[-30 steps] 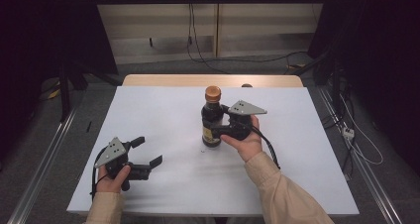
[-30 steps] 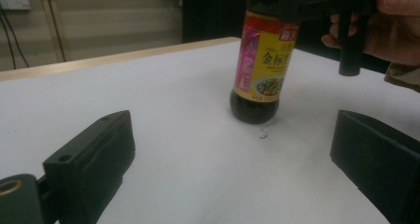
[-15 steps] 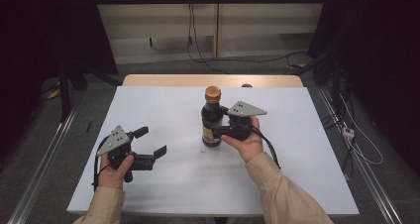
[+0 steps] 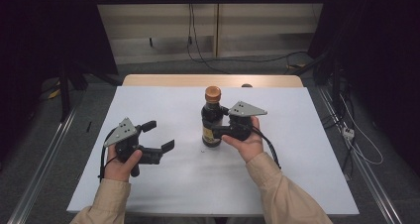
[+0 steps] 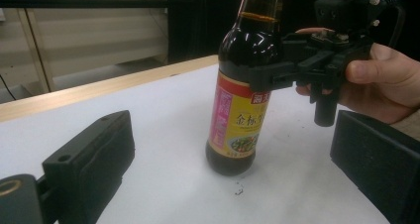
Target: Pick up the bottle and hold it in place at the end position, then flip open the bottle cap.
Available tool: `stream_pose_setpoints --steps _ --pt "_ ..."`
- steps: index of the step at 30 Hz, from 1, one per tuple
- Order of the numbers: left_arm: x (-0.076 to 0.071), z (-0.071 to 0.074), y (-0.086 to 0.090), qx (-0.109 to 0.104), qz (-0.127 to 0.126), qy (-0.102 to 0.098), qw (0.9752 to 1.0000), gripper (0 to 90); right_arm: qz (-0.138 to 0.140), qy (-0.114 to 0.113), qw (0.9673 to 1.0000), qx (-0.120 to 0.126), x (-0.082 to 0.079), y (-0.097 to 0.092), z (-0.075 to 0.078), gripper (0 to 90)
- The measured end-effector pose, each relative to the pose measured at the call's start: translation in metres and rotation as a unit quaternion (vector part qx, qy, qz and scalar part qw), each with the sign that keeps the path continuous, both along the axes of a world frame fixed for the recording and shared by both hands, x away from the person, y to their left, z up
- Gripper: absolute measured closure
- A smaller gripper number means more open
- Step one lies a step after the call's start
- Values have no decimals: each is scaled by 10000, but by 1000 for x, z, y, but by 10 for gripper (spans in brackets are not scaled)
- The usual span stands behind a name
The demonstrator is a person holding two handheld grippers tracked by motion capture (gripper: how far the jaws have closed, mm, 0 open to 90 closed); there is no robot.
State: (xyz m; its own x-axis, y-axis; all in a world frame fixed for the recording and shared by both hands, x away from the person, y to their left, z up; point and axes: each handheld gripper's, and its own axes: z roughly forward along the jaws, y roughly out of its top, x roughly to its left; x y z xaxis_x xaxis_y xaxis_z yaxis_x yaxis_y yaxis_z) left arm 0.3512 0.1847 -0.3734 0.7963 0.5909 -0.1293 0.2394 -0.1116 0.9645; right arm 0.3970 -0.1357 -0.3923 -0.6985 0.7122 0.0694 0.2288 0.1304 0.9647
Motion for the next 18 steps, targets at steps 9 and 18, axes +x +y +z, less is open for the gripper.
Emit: stream_pose_setpoints --steps 9,18 --pt "6 8 -11 48 25 -5 10000 30 24 -3 10000 8 0 0 0 264" --pt "23 14 -30 159 145 -4 9998 35 28 8 10000 3 0 0 0 264"
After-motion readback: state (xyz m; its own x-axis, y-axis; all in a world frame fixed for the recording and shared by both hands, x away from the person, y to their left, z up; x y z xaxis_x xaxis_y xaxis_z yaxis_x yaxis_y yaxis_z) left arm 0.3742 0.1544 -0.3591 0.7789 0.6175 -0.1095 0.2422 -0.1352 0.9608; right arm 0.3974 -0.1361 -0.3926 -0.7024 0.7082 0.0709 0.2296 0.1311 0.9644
